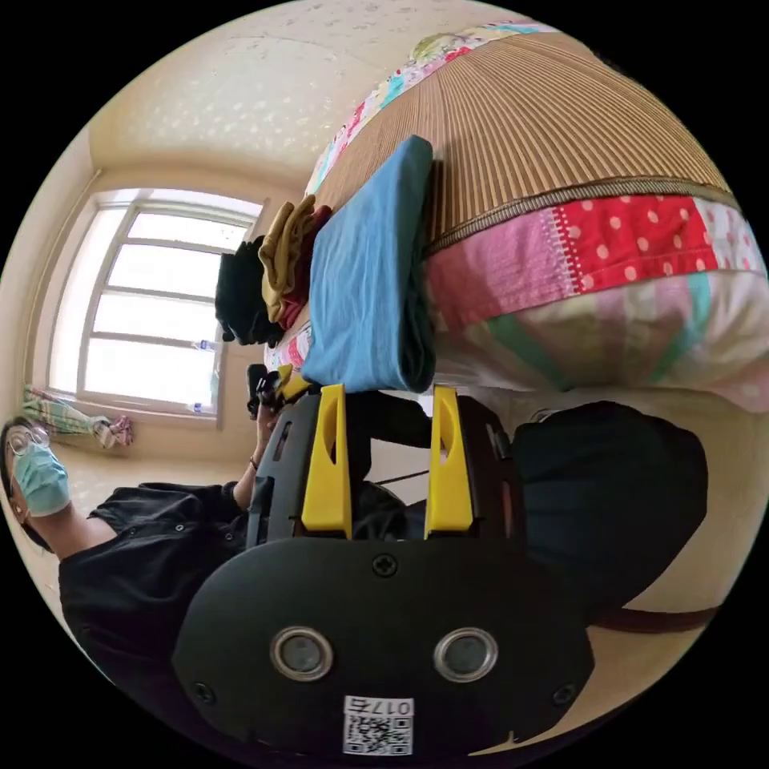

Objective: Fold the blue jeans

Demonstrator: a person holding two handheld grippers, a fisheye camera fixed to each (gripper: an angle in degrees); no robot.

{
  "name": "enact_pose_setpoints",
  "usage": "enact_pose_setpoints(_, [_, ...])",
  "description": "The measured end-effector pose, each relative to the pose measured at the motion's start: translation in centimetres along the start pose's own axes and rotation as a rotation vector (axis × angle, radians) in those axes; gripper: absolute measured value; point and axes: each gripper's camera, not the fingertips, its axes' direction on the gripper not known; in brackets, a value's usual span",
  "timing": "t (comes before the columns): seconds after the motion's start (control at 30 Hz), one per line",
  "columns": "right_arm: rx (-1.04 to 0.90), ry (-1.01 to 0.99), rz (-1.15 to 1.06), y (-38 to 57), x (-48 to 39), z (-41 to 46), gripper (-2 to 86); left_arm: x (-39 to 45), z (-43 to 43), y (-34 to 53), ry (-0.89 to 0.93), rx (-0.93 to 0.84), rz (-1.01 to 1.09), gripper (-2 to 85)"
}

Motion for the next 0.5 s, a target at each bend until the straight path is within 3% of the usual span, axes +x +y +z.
enact_pose_setpoints(0.1, [0.042, -0.165, 0.077, 0.3, 1.3, 0.1, 17.2, -0.1, 0.1, -1.6, -0.011, 0.021, 0.032, 16.6])
enact_pose_setpoints(0.5, [-0.015, -0.289, 0.193, 1.4, 3.0, 4.1, 19.7, -1.1, 4.0, -2.7, -0.082, 0.049, -0.034, 7.6])
